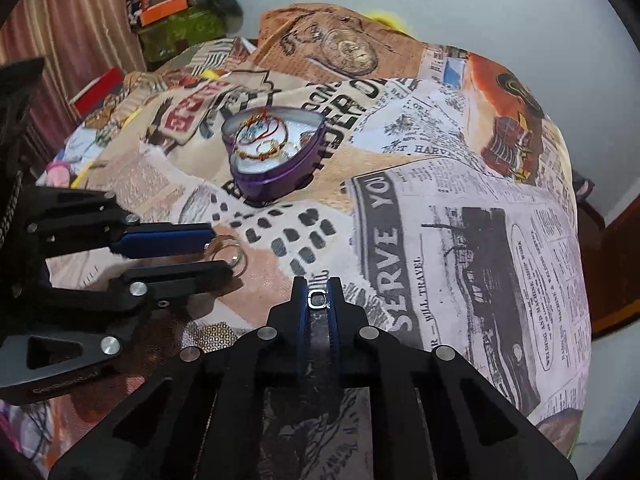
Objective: Organize jewelry
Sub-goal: 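Grasp a gold ring with the left gripper while the right grasps a small ring, then carry both held rings over the purple heart tin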
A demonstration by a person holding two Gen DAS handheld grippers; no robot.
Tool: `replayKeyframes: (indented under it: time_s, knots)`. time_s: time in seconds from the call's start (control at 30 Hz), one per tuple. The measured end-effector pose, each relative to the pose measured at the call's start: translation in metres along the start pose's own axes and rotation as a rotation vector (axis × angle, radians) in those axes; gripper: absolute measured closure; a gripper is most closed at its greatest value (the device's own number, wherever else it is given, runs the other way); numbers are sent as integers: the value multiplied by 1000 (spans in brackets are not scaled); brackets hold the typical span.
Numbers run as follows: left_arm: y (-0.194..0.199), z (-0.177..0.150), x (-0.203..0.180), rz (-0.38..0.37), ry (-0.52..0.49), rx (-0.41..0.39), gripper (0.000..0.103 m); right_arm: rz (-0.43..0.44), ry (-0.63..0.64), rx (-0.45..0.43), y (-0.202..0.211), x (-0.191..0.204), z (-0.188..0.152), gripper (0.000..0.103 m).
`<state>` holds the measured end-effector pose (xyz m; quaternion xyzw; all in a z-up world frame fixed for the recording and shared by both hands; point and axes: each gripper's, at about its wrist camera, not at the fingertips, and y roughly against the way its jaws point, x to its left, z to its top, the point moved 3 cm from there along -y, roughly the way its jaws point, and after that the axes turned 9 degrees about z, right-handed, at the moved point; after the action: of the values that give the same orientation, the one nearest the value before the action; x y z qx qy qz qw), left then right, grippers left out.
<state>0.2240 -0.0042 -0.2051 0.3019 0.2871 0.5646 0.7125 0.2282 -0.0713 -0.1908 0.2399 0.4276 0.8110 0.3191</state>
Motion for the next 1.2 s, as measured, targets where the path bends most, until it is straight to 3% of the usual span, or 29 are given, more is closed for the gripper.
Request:
replayKeyframes:
  time_s: [0.47, 0.67, 0.93, 1.2]
  knots:
    - [57, 39, 27, 76, 22, -144, 84, -17, -25, -184, 60, 2, 43, 95]
    - [65, 54, 49, 107, 55, -182, 84, -12, -5, -236, 67, 11, 63, 94]
    - [48, 61, 77, 139, 95, -165, 84, 33, -5, -241, 45, 18, 85, 94]
    - [5, 53, 92, 119, 120, -79, 84, 53, -31, -189, 6, 15, 102, 94]
